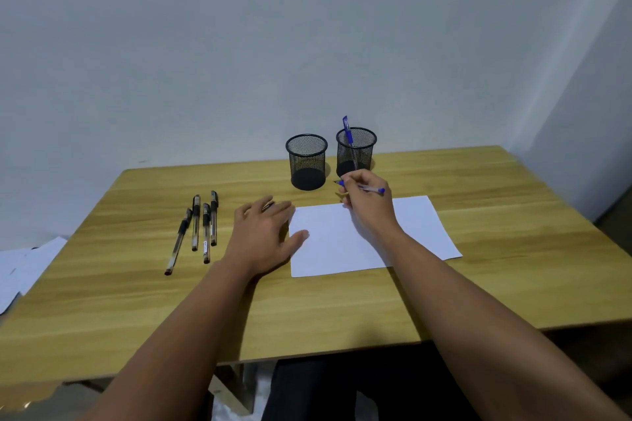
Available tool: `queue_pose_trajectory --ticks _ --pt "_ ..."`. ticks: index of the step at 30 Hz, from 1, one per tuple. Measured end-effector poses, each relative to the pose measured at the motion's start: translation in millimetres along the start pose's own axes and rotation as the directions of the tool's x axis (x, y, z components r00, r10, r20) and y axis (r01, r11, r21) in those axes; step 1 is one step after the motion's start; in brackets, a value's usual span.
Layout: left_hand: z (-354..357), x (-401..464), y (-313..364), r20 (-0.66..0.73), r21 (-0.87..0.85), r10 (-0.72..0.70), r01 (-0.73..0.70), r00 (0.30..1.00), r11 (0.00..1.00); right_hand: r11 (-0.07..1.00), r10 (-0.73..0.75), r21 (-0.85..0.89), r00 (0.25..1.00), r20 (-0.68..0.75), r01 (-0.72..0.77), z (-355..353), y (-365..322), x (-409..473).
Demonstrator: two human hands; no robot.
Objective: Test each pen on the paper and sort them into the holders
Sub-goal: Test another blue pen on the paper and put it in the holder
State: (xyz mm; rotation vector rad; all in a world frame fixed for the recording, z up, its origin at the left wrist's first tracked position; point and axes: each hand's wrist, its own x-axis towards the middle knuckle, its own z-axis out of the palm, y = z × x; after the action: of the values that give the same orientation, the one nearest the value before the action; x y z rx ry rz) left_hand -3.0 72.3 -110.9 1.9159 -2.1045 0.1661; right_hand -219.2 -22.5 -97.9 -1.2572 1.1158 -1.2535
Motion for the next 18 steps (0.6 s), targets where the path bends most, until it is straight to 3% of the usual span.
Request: queue_pose_trajectory --ticks 7,12,15,18 --pt "9.9 -3.3 -2.1 0.01 -0.055 -0.053 0.053 0.999 0.997 0.996 0.002 -0.091 1.0 0.019 -0.001 6.0 13.4 9.9" --pt "8.6 -3.9 -2.0 0.001 -0.061 -0.067 0.067 0.998 0.996 0.983 -0.101 -0.143 0.991 0.082 0.112 28.3 -2.1 7.7" --pt "8.2 -3.4 -2.1 0.0 -0.071 -0.072 0.071 0.997 0.995 0.988 -0.061 -0.127 0.985 0.163 0.083 41.7 6.1 4.3" --pt "8.1 -3.2 -2.1 0.001 -0.089 -0.084 0.084 0.996 0.992 0.981 -0.019 -0.186 0.988 0.151 0.047 41.8 18.6 4.0"
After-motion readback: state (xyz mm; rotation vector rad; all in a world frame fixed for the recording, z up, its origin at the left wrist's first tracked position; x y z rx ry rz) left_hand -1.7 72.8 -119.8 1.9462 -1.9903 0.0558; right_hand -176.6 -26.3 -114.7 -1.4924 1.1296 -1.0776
